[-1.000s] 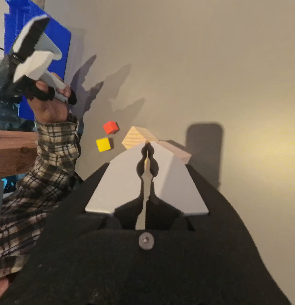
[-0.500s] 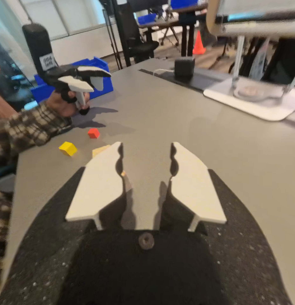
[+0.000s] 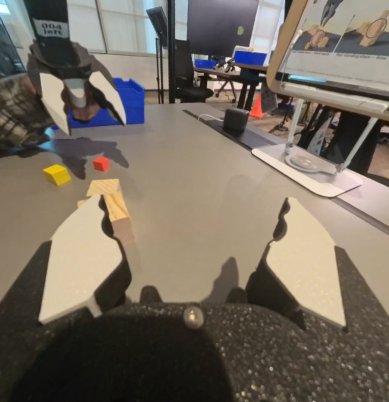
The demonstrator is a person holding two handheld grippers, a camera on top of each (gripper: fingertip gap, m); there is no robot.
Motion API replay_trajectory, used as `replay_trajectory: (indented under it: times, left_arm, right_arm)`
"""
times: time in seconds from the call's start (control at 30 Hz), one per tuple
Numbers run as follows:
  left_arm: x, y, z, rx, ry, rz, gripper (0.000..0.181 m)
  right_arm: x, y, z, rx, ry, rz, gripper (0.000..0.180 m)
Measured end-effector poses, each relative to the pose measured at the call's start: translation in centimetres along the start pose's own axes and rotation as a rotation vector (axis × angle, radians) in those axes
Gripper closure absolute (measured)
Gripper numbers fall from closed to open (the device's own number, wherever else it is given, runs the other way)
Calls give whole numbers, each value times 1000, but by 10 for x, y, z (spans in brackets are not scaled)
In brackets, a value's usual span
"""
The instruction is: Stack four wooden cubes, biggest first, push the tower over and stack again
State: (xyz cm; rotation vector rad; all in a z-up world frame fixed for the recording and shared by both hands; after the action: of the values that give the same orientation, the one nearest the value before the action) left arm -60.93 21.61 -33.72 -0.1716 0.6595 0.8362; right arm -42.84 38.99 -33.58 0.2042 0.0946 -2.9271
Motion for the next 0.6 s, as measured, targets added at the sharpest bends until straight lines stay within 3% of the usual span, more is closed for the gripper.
replay_trajectory:
  times: [0.2,0.4,0.6]
  left_arm:
    - [37,-24,20,246,320,-154,110]
    - [75,-30,13,323,477,-196,114]
    - [87,-35,7,335,567,-220,117]
  right_arm:
    - [1,9,-13,-6,41,40,42]
    - [-7,12,-13,28,6,57,47]
    - [-12,13,-3,20,-39,64,49]
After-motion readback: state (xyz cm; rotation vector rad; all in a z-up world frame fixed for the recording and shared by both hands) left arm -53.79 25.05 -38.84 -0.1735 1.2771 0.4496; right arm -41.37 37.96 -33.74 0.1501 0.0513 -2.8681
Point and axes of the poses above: each gripper's, where its closed fingertips meet, x out along the fingers, z out of its top, y = z × x across the jaws, the point moved 3 cm from there along -x, back along the fingers, and after that the axes turned 8 degrees about z, right-handed, at the moved point
